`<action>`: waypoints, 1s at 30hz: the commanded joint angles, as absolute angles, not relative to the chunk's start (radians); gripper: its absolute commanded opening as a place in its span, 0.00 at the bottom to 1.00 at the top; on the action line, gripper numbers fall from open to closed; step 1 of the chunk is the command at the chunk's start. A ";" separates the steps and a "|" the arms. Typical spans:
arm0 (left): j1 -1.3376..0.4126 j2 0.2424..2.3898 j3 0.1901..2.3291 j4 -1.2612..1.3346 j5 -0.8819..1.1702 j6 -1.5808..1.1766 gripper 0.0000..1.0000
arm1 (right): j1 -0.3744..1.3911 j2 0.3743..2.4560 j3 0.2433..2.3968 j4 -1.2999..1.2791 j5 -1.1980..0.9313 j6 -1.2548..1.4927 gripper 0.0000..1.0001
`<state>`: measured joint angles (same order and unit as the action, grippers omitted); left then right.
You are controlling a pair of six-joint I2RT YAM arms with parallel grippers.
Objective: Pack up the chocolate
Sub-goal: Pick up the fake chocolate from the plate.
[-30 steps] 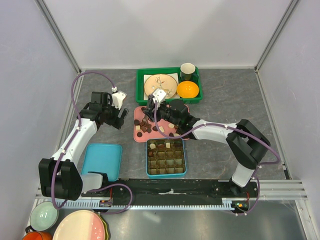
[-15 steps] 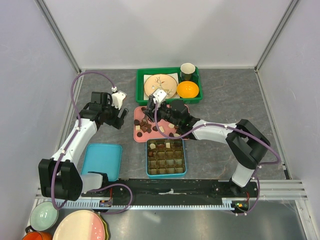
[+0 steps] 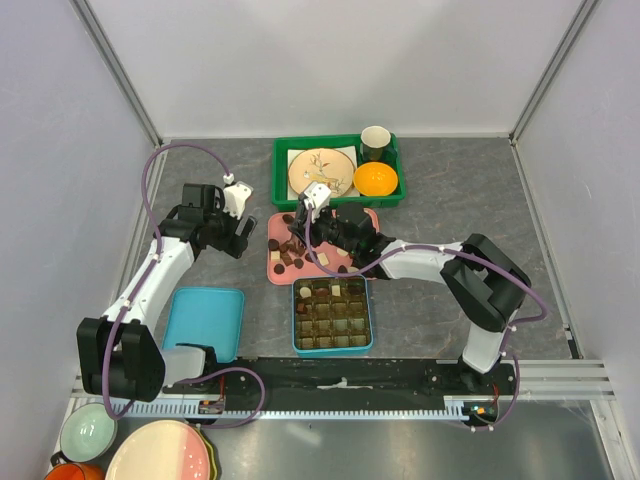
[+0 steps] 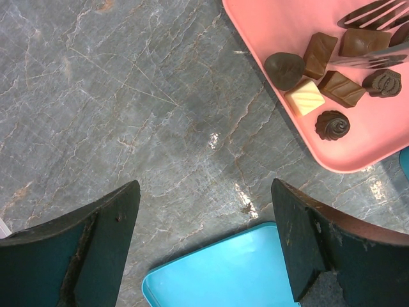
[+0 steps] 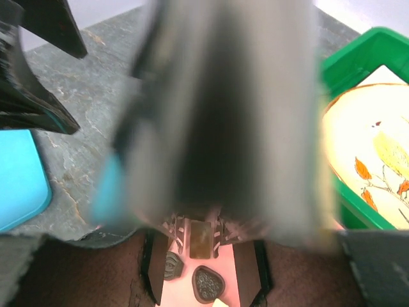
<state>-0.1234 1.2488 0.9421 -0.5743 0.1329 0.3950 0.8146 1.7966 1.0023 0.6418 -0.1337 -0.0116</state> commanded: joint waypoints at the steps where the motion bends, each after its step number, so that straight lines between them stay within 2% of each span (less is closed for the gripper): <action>1: -0.115 1.224 0.953 -0.569 0.133 0.433 0.90 | 0.808 1.818 0.993 0.687 -0.124 -0.015 0.46; 8: -0.115 1.221 0.954 -0.572 0.132 0.434 0.90 | 0.793 1.829 0.968 0.686 -0.101 -0.017 0.45; 16: -0.115 1.224 0.950 -0.572 0.140 0.431 0.90 | 0.772 1.757 0.939 0.657 -0.100 -0.018 0.36; 24: -0.115 1.226 0.943 -0.572 0.141 0.429 0.90 | 0.772 1.559 0.922 0.606 -0.104 -0.021 0.28; 30: -0.115 1.232 0.950 -0.572 0.146 0.425 0.90 | 0.784 1.353 0.874 0.447 -0.181 -0.032 0.25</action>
